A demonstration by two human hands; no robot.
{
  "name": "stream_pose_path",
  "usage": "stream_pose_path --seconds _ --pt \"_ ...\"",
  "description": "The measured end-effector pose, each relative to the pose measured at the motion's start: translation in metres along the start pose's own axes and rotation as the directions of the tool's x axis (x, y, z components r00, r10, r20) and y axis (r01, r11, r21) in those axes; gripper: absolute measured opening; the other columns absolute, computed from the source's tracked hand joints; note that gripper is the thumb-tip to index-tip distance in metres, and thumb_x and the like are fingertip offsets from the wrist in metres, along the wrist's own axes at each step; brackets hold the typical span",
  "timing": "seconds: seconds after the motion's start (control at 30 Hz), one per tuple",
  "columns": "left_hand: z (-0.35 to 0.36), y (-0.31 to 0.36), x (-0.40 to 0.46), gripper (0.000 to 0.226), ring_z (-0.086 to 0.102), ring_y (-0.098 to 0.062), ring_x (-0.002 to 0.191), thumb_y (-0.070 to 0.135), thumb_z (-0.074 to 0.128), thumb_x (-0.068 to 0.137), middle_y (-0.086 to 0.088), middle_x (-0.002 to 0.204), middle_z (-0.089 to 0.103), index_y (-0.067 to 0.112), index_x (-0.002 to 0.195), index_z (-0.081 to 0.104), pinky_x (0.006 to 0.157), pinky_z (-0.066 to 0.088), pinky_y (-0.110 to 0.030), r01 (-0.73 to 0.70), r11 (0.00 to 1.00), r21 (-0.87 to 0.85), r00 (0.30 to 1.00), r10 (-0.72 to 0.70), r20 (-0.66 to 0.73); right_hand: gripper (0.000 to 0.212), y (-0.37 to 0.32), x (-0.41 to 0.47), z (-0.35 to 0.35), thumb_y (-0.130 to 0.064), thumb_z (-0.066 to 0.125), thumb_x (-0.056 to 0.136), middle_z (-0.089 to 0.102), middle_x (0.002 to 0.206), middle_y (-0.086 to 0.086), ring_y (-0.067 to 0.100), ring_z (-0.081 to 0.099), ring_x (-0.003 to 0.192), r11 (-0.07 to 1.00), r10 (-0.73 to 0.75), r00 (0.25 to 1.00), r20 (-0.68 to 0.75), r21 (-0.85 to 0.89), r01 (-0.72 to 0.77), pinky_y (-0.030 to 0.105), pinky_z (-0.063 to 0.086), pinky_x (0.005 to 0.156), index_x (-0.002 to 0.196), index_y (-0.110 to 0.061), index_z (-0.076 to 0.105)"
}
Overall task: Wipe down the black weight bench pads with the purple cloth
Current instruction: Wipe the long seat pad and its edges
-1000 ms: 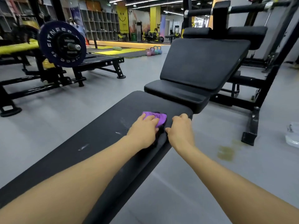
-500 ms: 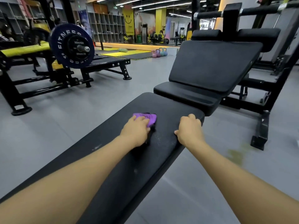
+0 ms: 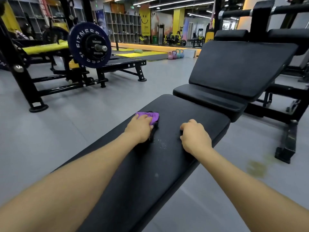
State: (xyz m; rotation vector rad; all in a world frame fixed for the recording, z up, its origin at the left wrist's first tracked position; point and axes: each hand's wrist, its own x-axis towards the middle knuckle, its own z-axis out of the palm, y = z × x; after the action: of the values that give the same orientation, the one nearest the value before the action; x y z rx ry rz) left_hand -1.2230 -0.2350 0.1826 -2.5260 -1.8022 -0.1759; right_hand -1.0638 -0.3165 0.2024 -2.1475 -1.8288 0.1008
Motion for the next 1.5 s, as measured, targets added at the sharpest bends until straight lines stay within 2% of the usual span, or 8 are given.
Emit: stream_pose_path --seconds 0.2,0.47,0.67,0.8,0.9,1.0,1.3,1.5 --pt "0.006 0.003 -0.048 0.048 0.02 -0.014 0.142 0.028 0.032 0.101 -0.001 0.154 0.024 0.015 0.146 0.026 0.115 -0.003 -0.023 -0.213 0.977 0.019 0.973 0.214 -0.085 0.019 -0.005 -0.004 0.002 -0.004 0.048 0.091 0.045 0.116 0.003 0.024 0.041 0.103 0.998 -0.029 0.999 -0.018 -0.06 0.028 0.033 0.035 0.061 0.106 -0.011 0.057" --pt "0.001 -0.005 0.044 0.043 0.028 -0.029 0.136 0.028 0.031 0.101 -0.009 0.149 0.031 0.009 0.139 0.036 0.114 0.017 -0.035 0.095 0.992 -0.081 0.995 -0.094 0.018 0.032 -0.011 -0.005 -0.002 0.004 0.048 0.086 0.043 0.118 0.004 0.025 0.039 0.104 0.996 -0.035 0.999 0.033 -0.076 0.038 0.032 0.036 0.063 0.113 -0.011 0.057" --pt "-0.004 -0.019 -0.014 0.034 0.043 -0.028 0.125 0.032 0.038 0.097 -0.002 0.138 0.047 0.013 0.122 0.051 0.096 0.037 -0.035 0.014 1.0 0.012 0.999 -0.015 0.047 0.024 -0.018 -0.006 -0.007 0.005 0.048 0.085 0.043 0.113 0.007 0.023 0.034 0.094 0.99 -0.079 0.995 0.054 -0.113 0.085 0.032 0.035 0.062 0.104 -0.007 0.055" --pt "-0.001 -0.025 -0.013 0.037 0.038 -0.024 0.128 0.027 0.033 0.1 -0.002 0.141 0.041 0.012 0.132 0.045 0.101 0.027 -0.03 -0.091 0.993 0.075 0.996 0.093 -0.014 0.02 -0.029 0.0 -0.001 0.005 0.048 0.085 0.043 0.109 0.006 0.021 0.034 0.09 0.982 -0.137 0.99 0.042 -0.124 0.141 0.031 0.032 0.06 0.098 -0.009 0.053" --pt "0.0 -0.031 0.025 0.04 0.035 -0.024 0.133 0.025 0.032 0.101 -0.007 0.147 0.036 0.009 0.137 0.041 0.107 0.022 -0.029 0.013 1.0 0.022 1.0 -0.012 -0.023 0.023 -0.028 0.004 0.007 0.003 0.049 0.085 0.043 0.109 0.004 0.02 0.031 0.087 0.974 -0.172 0.985 0.022 -0.148 0.173 0.029 0.026 0.05 0.103 -0.01 0.055" --pt "0.004 -0.035 0.048 0.041 0.036 -0.03 0.132 0.025 0.034 0.1 -0.011 0.147 0.036 0.008 0.137 0.042 0.109 0.026 -0.033 0.092 0.995 -0.034 0.996 -0.092 0.006 0.027 -0.025 0.006 0.009 0.001 0.048 0.087 0.044 0.111 0.003 0.02 0.035 0.091 0.971 -0.189 0.982 0.002 -0.147 0.187 0.031 0.031 0.055 0.108 -0.013 0.056" --pt "0.008 -0.055 -0.036 0.042 0.031 -0.028 0.134 0.029 0.034 0.1 -0.006 0.149 0.033 0.012 0.138 0.038 0.11 0.022 -0.032 0.004 1.0 -0.02 1.0 -0.004 -0.006 0.029 -0.024 0.004 0.011 0.0 0.047 0.087 0.044 0.111 0.002 0.022 0.04 0.097 0.974 -0.175 0.985 0.004 -0.143 0.174 0.032 0.035 0.06 0.11 -0.014 0.058" --pt "0.001 -0.043 0.012 0.039 0.031 -0.026 0.133 0.025 0.025 0.102 -0.014 0.145 0.035 0.005 0.132 0.04 0.111 0.019 -0.033 0.213 0.977 -0.016 0.977 -0.212 0.035 0.026 -0.02 0.009 0.015 -0.003 0.048 0.09 0.046 0.115 0.002 0.023 0.041 0.1 0.974 -0.194 0.981 -0.004 -0.116 0.193 0.032 0.037 0.061 0.112 -0.014 0.058"
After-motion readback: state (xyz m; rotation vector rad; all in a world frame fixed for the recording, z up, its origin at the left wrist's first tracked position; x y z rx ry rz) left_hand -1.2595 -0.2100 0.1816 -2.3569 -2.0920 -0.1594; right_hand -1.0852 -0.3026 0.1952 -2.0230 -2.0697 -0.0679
